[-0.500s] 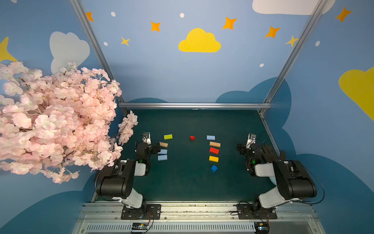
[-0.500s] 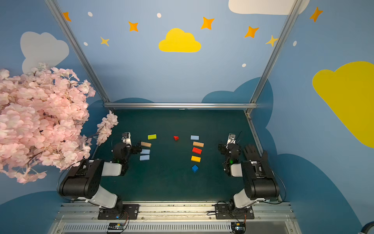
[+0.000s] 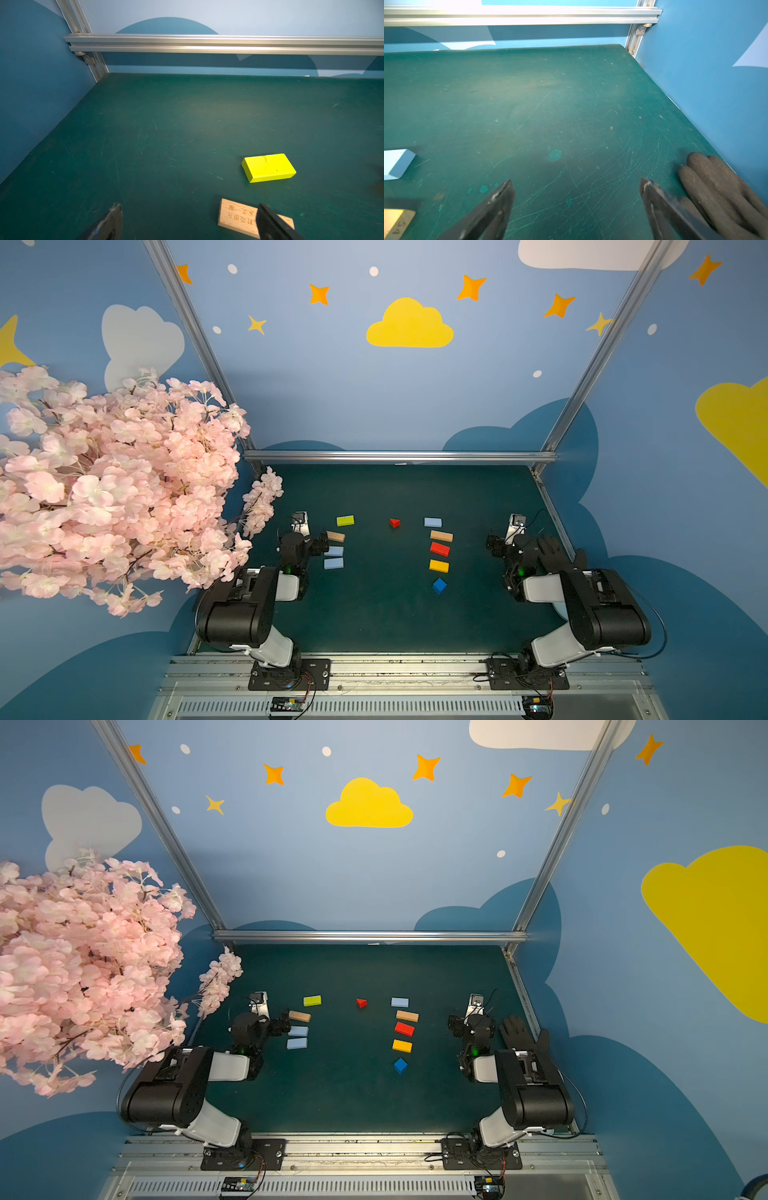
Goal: Assemble a heart with building blocks
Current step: Adjust the building block at the center of the board.
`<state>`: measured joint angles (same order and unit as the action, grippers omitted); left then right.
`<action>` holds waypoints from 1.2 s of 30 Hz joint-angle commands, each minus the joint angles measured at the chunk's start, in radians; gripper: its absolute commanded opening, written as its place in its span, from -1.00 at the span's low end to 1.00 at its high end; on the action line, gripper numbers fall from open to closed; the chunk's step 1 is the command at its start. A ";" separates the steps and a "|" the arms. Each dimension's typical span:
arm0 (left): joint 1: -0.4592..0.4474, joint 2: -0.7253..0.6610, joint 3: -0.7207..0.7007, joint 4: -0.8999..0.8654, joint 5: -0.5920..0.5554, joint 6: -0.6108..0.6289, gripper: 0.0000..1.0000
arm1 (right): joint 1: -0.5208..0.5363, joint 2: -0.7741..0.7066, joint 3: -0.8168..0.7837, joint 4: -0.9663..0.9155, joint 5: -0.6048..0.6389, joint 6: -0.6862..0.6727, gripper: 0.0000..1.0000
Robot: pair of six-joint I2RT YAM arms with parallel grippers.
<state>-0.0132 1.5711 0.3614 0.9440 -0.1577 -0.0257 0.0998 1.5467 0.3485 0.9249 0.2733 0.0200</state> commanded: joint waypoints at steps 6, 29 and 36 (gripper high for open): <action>0.004 0.008 -0.001 0.017 -0.002 0.007 1.00 | -0.002 0.007 0.016 0.031 0.009 -0.005 0.96; -0.074 -0.306 0.183 -0.416 0.044 0.014 1.00 | 0.192 -0.278 0.417 -0.818 -0.189 -0.149 0.97; -0.119 -0.232 0.397 -0.785 0.177 -0.121 1.00 | 0.220 0.027 0.893 -1.241 -0.546 -0.298 0.59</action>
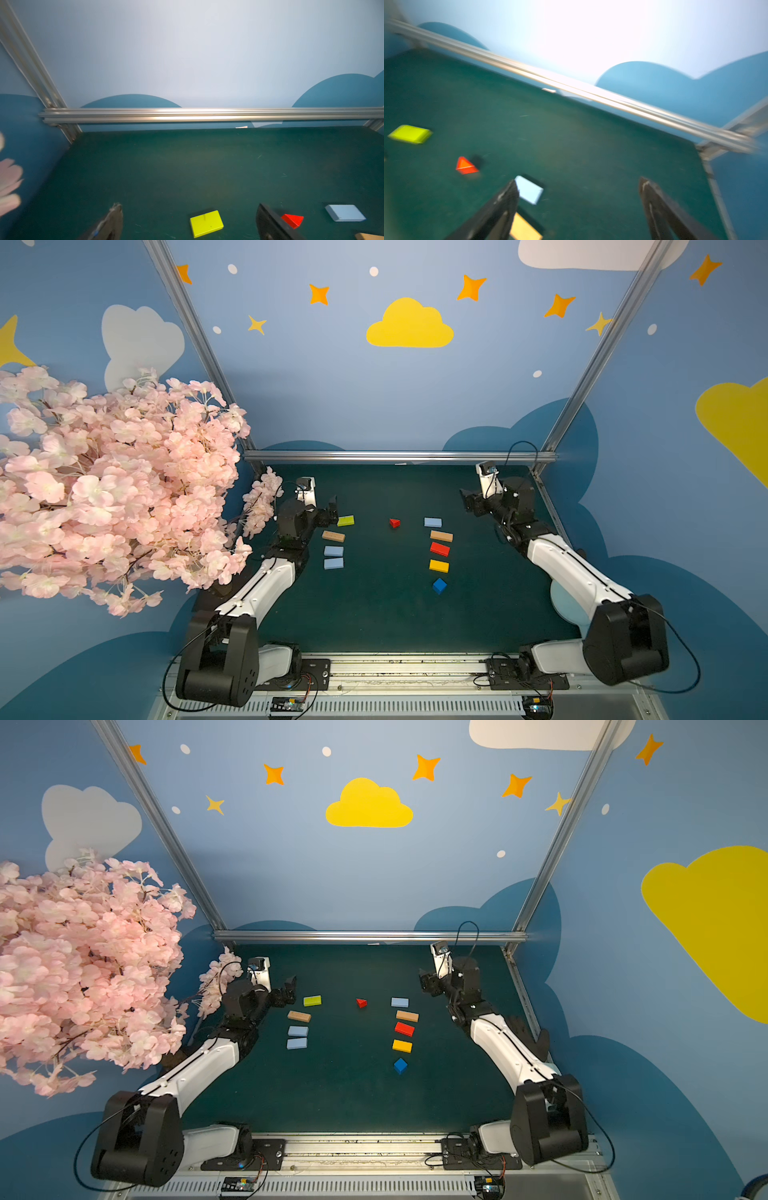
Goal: Assemble a heart with building blocks
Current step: Adjust the building block at the center of the board.
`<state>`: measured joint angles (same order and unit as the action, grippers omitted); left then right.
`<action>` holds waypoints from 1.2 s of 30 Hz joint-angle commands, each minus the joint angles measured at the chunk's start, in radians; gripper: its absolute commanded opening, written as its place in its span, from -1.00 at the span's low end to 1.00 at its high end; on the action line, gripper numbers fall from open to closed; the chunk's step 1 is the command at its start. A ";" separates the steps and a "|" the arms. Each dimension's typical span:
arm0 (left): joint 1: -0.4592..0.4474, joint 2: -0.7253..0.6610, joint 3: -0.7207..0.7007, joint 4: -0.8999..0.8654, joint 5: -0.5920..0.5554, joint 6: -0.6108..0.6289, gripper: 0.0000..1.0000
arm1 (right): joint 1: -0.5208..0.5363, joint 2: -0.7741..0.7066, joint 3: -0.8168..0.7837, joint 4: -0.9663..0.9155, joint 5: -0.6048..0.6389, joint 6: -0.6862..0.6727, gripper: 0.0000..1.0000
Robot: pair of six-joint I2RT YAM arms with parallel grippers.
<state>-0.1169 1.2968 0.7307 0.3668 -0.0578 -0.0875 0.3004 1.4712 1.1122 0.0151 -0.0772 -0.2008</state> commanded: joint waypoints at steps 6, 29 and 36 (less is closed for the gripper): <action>-0.053 0.121 0.124 -0.366 0.181 -0.108 1.00 | 0.126 0.457 0.600 -0.724 -0.220 -0.189 -0.04; -0.112 0.185 0.169 -0.458 0.200 -0.139 1.00 | 0.309 0.943 1.071 -0.923 -0.166 -0.212 0.25; -0.114 0.195 0.177 -0.451 0.190 -0.149 1.00 | 0.321 0.994 1.119 -0.908 -0.149 -0.192 0.22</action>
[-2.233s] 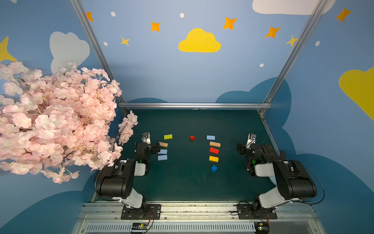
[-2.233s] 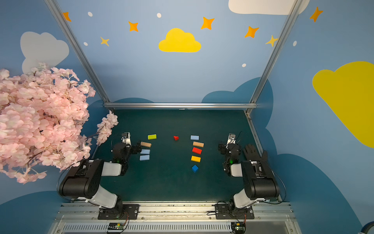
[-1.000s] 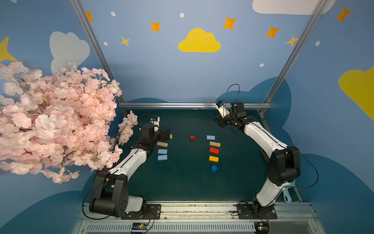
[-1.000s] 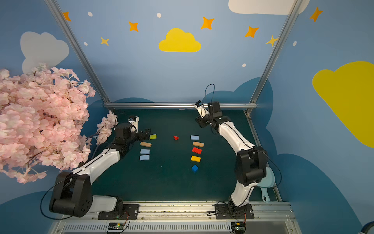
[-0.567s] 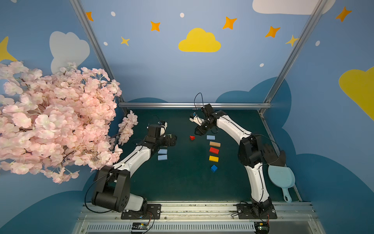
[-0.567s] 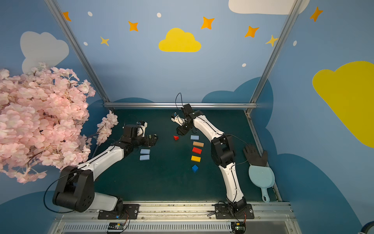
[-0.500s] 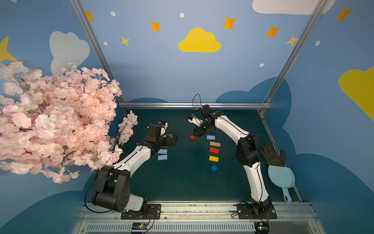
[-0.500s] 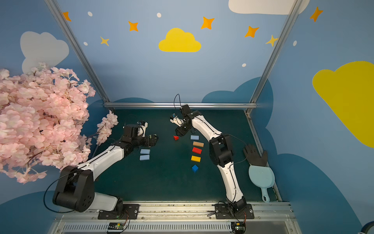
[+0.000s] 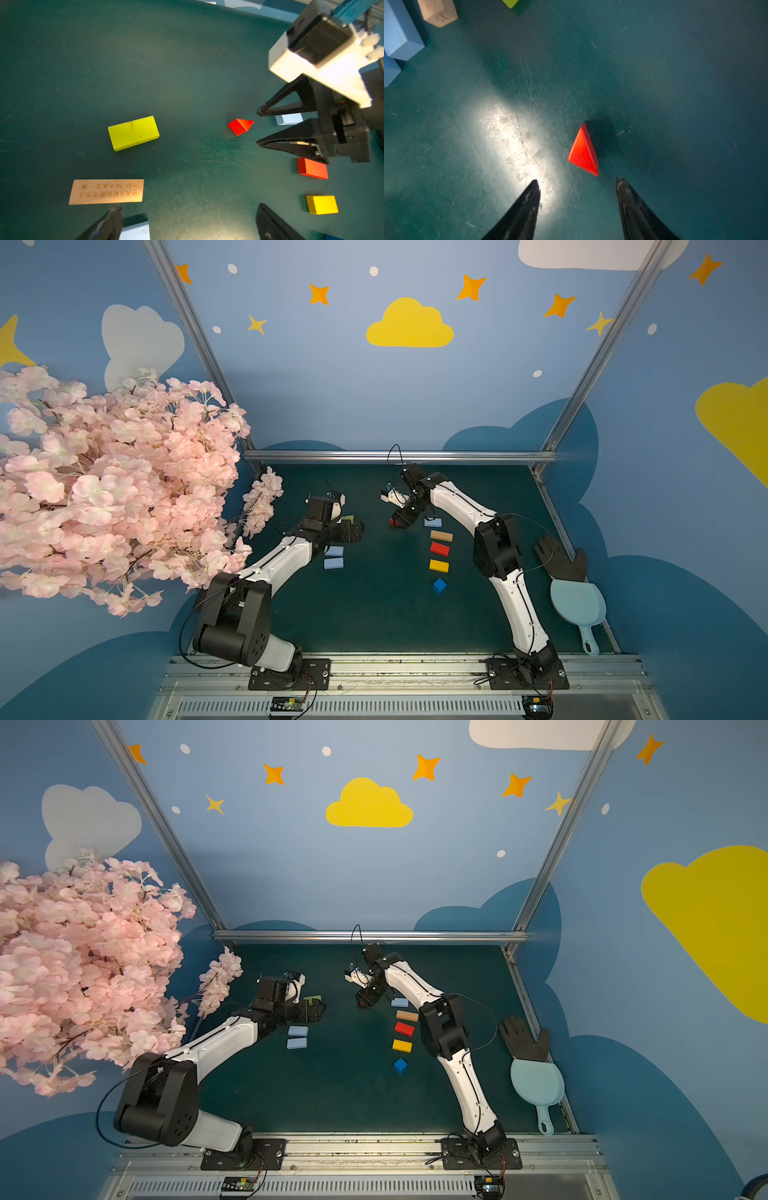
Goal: Assemble a heart with building blocks
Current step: Adjust the building block at the center of the board.
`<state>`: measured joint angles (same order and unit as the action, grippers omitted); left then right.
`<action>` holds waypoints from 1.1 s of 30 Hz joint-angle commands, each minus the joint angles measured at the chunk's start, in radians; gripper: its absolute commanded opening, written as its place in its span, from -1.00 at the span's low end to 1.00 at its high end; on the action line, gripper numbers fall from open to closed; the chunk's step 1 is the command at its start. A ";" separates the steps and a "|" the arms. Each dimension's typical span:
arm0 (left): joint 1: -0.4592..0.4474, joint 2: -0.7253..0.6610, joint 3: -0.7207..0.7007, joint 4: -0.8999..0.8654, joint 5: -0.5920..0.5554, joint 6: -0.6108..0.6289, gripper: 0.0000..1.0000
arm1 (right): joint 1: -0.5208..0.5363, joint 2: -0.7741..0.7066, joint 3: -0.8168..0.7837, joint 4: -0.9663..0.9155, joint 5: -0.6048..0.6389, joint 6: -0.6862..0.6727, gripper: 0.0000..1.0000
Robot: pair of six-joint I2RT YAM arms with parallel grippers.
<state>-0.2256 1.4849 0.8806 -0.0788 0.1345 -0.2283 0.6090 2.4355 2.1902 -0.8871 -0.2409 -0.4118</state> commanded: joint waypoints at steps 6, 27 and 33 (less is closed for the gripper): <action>-0.006 0.008 0.028 -0.010 -0.013 -0.007 1.00 | 0.021 0.072 0.076 -0.003 0.037 0.043 0.19; -0.006 0.030 0.037 -0.018 -0.021 0.001 1.00 | 0.038 0.129 0.102 0.030 0.095 0.059 -0.04; -0.005 0.034 0.031 -0.014 -0.022 0.003 1.00 | 0.043 0.140 0.111 0.024 0.115 0.056 -0.28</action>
<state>-0.2287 1.5074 0.8898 -0.0818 0.1143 -0.2321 0.6411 2.5465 2.2761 -0.8558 -0.1364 -0.3550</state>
